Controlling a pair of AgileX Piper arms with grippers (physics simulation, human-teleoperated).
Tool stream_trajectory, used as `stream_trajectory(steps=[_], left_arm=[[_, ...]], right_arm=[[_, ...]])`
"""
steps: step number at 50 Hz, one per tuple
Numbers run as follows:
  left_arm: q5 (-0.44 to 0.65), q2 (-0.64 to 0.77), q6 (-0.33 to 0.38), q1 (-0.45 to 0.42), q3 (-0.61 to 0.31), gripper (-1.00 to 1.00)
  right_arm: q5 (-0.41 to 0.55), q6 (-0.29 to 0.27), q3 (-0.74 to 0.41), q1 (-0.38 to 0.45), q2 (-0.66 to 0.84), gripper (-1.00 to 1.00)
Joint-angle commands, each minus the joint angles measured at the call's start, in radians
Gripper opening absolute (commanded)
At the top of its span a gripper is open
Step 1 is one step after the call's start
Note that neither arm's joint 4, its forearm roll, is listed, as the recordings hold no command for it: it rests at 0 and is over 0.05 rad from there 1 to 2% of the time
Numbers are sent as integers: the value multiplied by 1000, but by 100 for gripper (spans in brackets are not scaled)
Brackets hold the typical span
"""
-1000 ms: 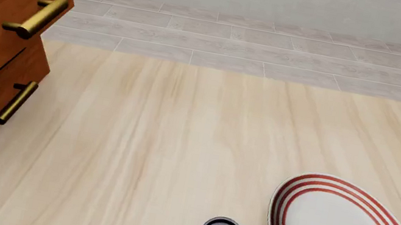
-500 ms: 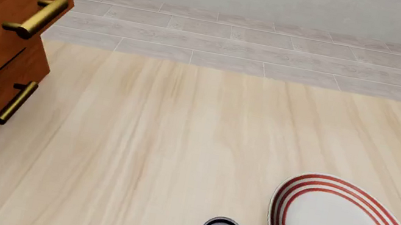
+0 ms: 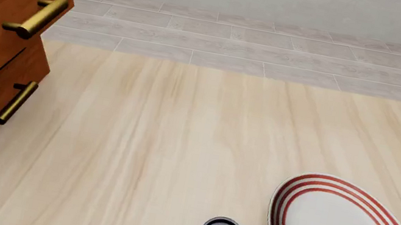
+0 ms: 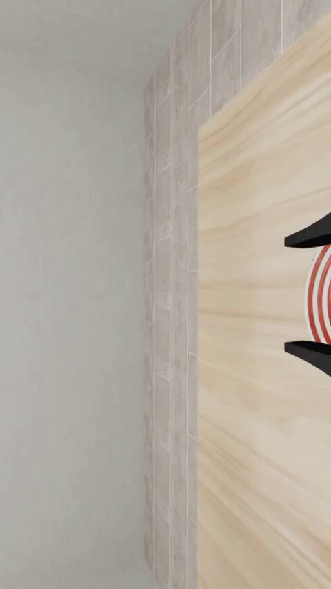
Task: Put the bowl on top of the cabinet.
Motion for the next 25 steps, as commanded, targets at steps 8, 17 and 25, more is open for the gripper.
stream_trajectory(steps=[8, 17, 25], left_arm=[[80, -375, 52, -139, 4, 100], [123, -445, 81, -186, -15, 100], [144, -471, 91, -207, -13, 100]], right_arm=[[0, 0, 0, 0, 0, 100], [0, 0, 0, 0, 0, 100], [0, 0, 0, 0, 0, 100]])
